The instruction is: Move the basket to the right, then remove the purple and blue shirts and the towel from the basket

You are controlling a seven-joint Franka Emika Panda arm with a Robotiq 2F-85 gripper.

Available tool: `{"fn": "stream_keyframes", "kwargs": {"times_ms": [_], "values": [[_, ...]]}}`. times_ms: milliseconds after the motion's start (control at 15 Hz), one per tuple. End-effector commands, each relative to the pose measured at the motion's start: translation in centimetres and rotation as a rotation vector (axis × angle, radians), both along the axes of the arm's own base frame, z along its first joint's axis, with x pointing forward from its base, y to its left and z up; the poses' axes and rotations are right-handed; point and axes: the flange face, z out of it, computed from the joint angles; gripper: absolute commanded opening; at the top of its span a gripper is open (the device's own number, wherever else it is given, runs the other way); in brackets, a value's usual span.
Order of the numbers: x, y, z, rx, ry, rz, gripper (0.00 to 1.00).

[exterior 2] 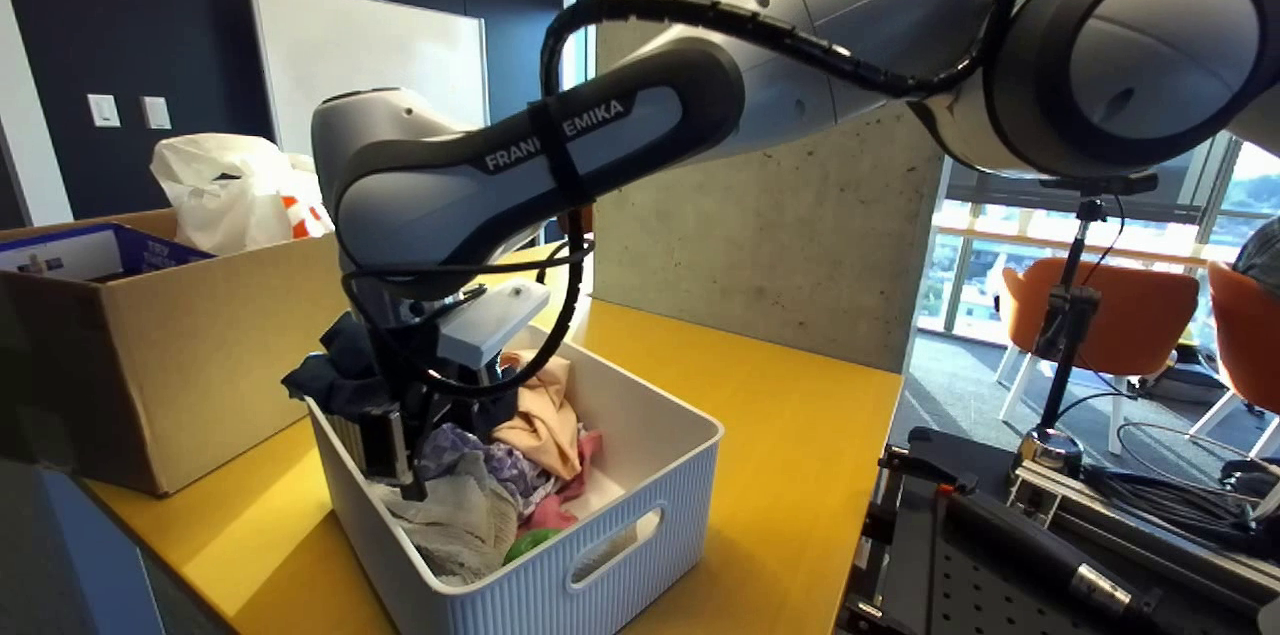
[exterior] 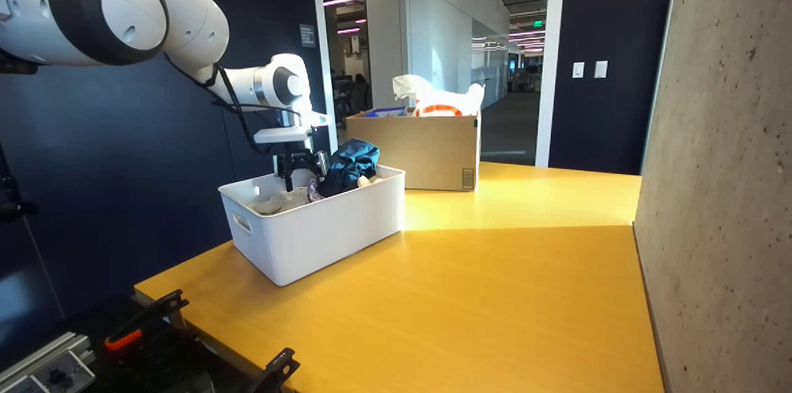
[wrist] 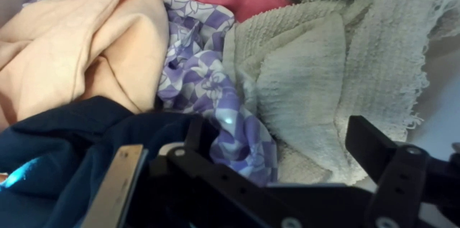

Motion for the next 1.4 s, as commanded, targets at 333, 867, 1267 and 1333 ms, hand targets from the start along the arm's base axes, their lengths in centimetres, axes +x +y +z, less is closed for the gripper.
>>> {"fn": "stream_keyframes", "kwargs": {"times_ms": [333, 867, 1267, 1333], "values": [[0.9, -1.6, -1.4, 0.018, 0.047, -0.012, 0.58], [0.0, -1.4, 1.9, 0.019, 0.057, -0.082, 0.0], [-0.6, -2.1, 12.1, 0.045, -0.085, -0.166, 0.01], [-1.0, -2.3, 14.0, 0.049, -0.112, -0.182, 0.01]]}}
